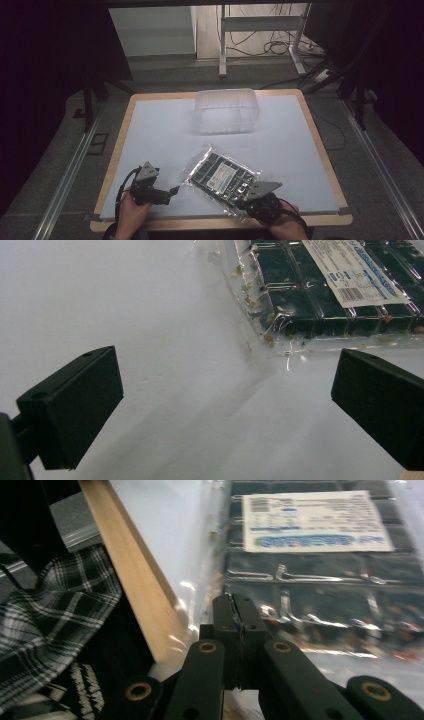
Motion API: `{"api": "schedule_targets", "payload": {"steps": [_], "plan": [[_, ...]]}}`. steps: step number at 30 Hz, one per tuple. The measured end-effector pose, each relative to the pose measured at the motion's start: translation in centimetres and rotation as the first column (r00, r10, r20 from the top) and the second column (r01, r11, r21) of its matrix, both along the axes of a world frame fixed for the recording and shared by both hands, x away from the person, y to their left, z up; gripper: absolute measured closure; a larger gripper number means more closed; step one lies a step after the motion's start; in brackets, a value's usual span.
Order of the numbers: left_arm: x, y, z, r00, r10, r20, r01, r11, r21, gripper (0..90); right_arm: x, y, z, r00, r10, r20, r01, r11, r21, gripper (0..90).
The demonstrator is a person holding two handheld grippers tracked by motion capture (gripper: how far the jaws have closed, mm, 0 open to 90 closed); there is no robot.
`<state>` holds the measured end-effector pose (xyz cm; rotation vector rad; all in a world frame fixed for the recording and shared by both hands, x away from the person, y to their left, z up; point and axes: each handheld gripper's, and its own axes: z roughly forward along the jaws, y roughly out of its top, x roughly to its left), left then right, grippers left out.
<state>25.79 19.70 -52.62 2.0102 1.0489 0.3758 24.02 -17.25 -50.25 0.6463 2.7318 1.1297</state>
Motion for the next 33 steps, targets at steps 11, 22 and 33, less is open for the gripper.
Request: {"api": "schedule_targets", "payload": {"steps": [11, 22, 33], "plan": [[0.0, 0.0, 0.0, 1.0, -0.001, 0.0, 0.001, 1.0, -0.003, 0.0, -1.6, 3.0, -0.8, 0.9956, 0.093, -0.008, -0.093, 0.995, -0.024, 89.1], [0.0, 0.1, 0.1, 1.0, -0.002, 0.005, 0.002, 1.0, -0.001, 0.0, -1.6, 3.7, -1.7, 0.9933, 0.114, 0.02, -0.11, 0.986, -0.122, 89.2], [-0.1, 0.1, 0.1, 1.0, 0.001, 0.005, -0.001, 1.0, -0.001, 0.0, -2.2, 4.2, -1.9, 0.9868, 0.162, 0.004, -0.16, 0.977, -0.139, 89.2]]}}
